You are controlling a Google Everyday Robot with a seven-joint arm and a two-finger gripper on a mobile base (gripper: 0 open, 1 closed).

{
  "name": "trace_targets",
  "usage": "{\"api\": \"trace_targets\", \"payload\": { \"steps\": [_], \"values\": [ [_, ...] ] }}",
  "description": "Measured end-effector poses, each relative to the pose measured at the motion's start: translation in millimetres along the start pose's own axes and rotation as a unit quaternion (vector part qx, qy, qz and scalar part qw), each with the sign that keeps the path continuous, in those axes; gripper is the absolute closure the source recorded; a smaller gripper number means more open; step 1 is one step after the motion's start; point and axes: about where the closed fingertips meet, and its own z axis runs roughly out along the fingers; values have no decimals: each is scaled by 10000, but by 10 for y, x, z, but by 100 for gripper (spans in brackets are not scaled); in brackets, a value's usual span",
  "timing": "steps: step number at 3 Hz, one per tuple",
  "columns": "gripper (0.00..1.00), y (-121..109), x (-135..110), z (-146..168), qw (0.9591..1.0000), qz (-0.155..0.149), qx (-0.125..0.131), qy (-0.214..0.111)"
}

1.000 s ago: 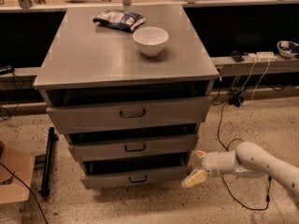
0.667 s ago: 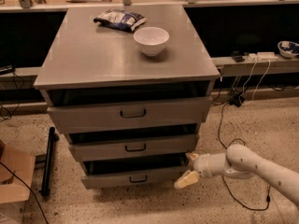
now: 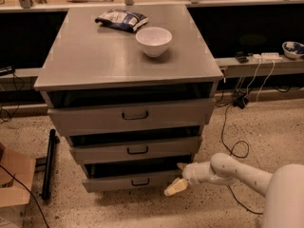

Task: Open bottom drawer

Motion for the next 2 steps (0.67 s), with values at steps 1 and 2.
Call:
{"api": "trace_targets", "payload": {
  "steps": [1, 2],
  "values": [
    [0, -173, 120, 310, 9999, 12, -124, 84],
    [0, -373, 234, 546, 9995, 21, -264, 191]
  ]
}}
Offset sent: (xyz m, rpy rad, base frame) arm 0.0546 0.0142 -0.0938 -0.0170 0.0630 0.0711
